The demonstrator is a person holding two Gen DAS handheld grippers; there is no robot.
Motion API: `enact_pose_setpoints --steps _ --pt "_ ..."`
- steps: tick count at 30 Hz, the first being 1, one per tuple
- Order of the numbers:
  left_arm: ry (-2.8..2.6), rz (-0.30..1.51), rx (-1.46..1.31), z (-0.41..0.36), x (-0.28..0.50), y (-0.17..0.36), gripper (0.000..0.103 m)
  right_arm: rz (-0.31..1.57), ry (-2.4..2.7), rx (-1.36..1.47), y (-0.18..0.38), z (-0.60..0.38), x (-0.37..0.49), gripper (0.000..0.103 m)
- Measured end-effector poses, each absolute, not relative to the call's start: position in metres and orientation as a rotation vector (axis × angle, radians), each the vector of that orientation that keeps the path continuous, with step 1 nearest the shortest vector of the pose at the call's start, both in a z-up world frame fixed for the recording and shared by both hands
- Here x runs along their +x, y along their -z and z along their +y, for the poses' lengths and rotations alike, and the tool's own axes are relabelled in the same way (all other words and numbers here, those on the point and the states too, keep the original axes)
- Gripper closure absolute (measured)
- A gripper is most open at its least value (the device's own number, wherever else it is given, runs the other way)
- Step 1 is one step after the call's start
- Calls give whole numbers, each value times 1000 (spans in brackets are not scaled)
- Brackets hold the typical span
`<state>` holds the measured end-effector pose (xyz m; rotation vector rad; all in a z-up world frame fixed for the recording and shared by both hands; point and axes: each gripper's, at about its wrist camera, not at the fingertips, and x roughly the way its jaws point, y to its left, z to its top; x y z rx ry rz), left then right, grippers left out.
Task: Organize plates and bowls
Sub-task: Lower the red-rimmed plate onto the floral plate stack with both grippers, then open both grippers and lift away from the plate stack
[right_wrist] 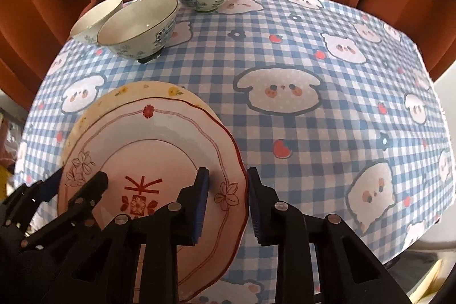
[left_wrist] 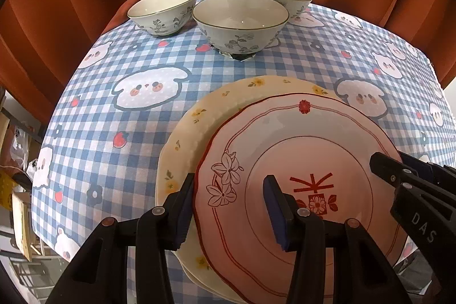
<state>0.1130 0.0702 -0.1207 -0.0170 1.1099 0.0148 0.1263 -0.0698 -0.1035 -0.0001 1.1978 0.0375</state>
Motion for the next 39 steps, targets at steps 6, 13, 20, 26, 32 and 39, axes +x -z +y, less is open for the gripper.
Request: enact_pose_setpoints --steps 6,13,20,26,32,39 --pt "-75 1109 12 74 110 119 55 1208 -54 10 107 -67 132 74" --pt "-140 1075 83 73 113 124 55 1151 -70 -49 108 -44 138 74" --pt "-159 1030 90 70 107 126 53 1118 -57 -93 110 -38 132 73" --pt "-106 1025 58 72 107 125 42 1110 -44 -105 111 -35 125 68" --pt "-34 1067 -6 78 111 122 27 1125 -44 -69 103 -41 129 42" --pt "-26 1023 -40 91 132 96 24 1096 -58 -62 83 -35 149 40"
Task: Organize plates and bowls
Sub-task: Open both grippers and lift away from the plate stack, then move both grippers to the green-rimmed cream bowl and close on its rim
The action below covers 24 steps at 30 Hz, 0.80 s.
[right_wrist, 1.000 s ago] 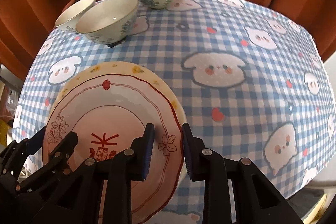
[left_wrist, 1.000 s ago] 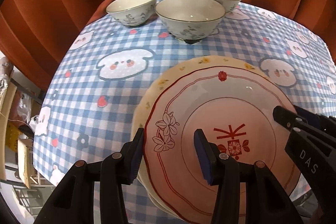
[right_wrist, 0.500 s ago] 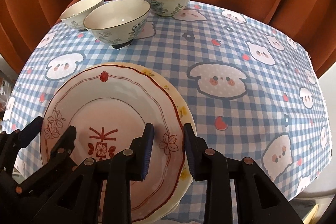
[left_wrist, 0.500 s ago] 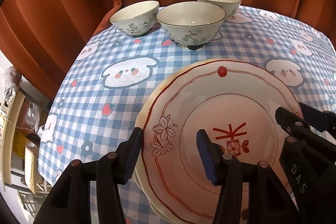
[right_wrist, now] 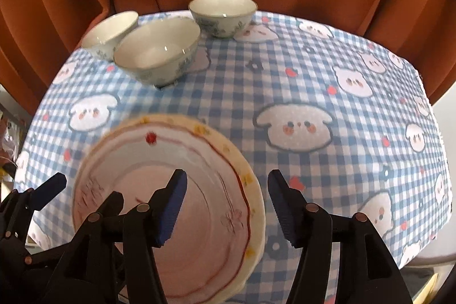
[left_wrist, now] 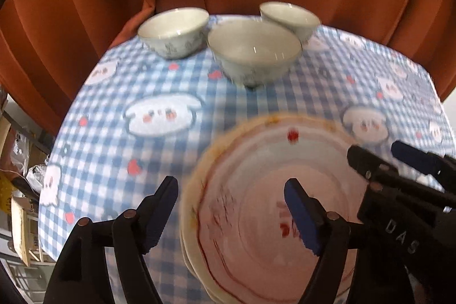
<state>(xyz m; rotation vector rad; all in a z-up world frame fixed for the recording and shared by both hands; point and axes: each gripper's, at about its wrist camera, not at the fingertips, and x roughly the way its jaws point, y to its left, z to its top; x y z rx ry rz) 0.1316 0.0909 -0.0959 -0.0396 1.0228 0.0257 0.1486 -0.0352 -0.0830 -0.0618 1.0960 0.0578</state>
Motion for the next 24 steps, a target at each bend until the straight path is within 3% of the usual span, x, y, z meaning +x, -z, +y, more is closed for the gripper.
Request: enact_pose_setpoints --steps 10,18,24 --pt "-51 935 -133 117 190 68 26 986 -114 -44 43 -13 208 40" --pt "-88 946 -94 119 249 76 27 987 -119 -21 51 -2 270 41" --pt "-85 984 -96 115 280 93 35 1018 -126 -3 71 -2 305 52"
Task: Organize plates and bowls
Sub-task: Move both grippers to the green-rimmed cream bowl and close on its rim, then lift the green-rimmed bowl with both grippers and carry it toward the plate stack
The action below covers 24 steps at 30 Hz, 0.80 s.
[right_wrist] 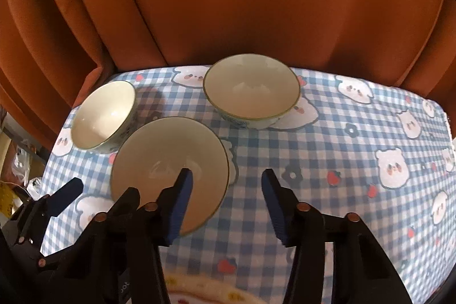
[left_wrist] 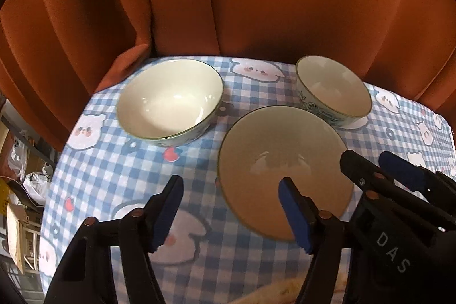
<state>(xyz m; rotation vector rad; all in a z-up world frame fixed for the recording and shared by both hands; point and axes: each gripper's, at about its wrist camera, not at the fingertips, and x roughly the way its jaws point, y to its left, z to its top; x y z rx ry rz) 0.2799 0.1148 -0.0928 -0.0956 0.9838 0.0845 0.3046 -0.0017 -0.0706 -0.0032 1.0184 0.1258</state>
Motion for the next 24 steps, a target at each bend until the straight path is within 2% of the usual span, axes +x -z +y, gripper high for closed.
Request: enact_pose_setpoints --steps 2,7,13,16,24 --pt "-106 1000 -97 115 287 99 35 1030 -130 2 79 -1 314 57" --pt "-119 1029 -104 116 302 113 54 1060 -139 -2 98 3 328 64" --pt "-122 1040 -97 119 311 121 73 1100 -164 19 116 7 341 86" --pt "-109 1044 -90 116 313 121 78 1093 -165 10 115 9 343 86" --pt "-132 1056 -77 113 314 119 79 1108 -165 -2 114 11 343 86"
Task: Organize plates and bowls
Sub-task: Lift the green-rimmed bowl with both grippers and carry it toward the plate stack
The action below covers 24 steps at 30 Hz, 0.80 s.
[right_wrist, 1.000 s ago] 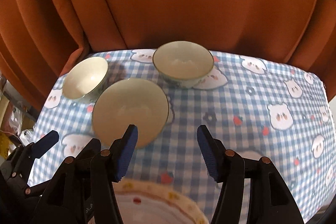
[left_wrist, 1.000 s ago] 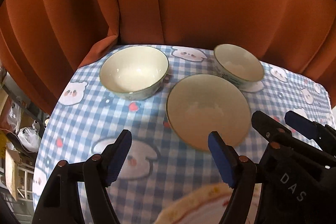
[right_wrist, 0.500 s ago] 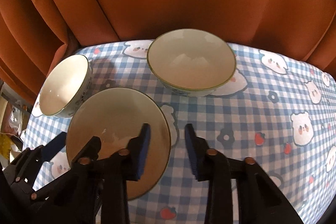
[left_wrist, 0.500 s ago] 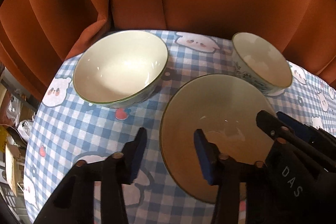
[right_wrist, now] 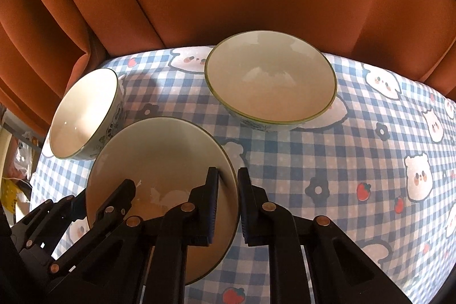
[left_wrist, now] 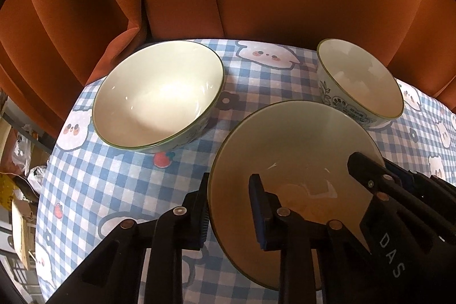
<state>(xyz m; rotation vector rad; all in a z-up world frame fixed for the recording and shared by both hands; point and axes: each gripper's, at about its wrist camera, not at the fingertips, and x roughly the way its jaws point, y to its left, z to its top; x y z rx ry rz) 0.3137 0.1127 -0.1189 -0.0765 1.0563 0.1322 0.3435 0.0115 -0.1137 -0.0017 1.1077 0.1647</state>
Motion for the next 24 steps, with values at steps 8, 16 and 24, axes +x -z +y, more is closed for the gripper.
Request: enact_pose_setpoints --steps 8,16,24 --pt "-123 1027 -64 108 300 101 79 1095 -153 3 98 7 334 86" --pt "-74 958 -46 92 272 67 79 1030 -114 5 61 -8 306 86" --pt "8 919 -40 65 238 49 79 982 -41 15 34 -35 262 86"
